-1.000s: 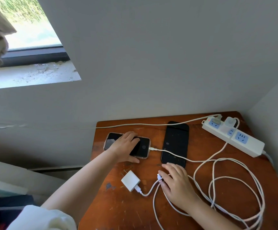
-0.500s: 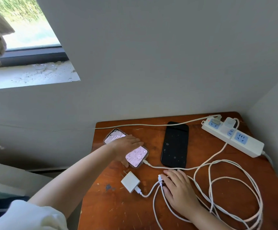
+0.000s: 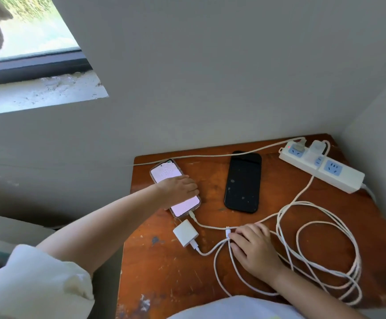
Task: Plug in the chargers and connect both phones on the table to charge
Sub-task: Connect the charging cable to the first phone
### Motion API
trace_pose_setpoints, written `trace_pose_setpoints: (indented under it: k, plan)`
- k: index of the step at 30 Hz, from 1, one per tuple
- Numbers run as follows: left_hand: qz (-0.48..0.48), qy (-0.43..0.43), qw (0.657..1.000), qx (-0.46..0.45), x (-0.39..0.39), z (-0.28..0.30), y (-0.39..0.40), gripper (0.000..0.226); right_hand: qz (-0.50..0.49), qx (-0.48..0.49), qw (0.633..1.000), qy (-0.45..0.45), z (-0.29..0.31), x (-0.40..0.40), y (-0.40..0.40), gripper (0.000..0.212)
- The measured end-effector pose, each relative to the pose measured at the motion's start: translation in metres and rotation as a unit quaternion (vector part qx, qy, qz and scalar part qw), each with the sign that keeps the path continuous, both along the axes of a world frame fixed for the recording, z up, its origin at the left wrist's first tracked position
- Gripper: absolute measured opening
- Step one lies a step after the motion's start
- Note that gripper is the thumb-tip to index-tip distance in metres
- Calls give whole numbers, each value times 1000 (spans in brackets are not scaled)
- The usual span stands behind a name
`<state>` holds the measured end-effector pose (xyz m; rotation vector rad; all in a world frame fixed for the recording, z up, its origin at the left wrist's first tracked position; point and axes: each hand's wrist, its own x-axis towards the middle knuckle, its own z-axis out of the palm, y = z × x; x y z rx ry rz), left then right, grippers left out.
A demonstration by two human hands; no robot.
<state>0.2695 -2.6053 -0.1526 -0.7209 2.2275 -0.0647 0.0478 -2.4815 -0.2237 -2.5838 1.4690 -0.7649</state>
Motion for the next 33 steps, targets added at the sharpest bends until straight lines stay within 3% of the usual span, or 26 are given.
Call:
trace_pose_setpoints:
  k: [8, 12, 14, 17, 25, 30, 33]
  plan:
    - [51, 65, 996, -38, -10, -17, 29, 66, -8, -1, 1000, 0, 1, -3, 4, 30]
    - [108, 59, 990, -70, -18, -26, 46, 70, -13, -10, 1000, 12, 2, -5, 9, 17]
    - [114, 51, 988, -87, -19, -29, 50, 71, -14, -11, 1000, 14, 2, -4, 13, 23]
    - [112, 54, 987, -100, -15, -31, 57, 71, -27, -10, 999, 16, 5, -2, 19, 33]
    - [58, 68, 993, -82, 8, -21, 70, 70, -68, 29, 997, 35, 10, 10, 40, 34]
    - [87, 173, 979, -70, 21, -22, 85, 67, -112, 49, 991, 44, 17, 15, 45, 9]
    - [200, 344, 915, -70, 37, -29, 113, 58, -144, 63, 986, 59, 23, 21, 50, 11]
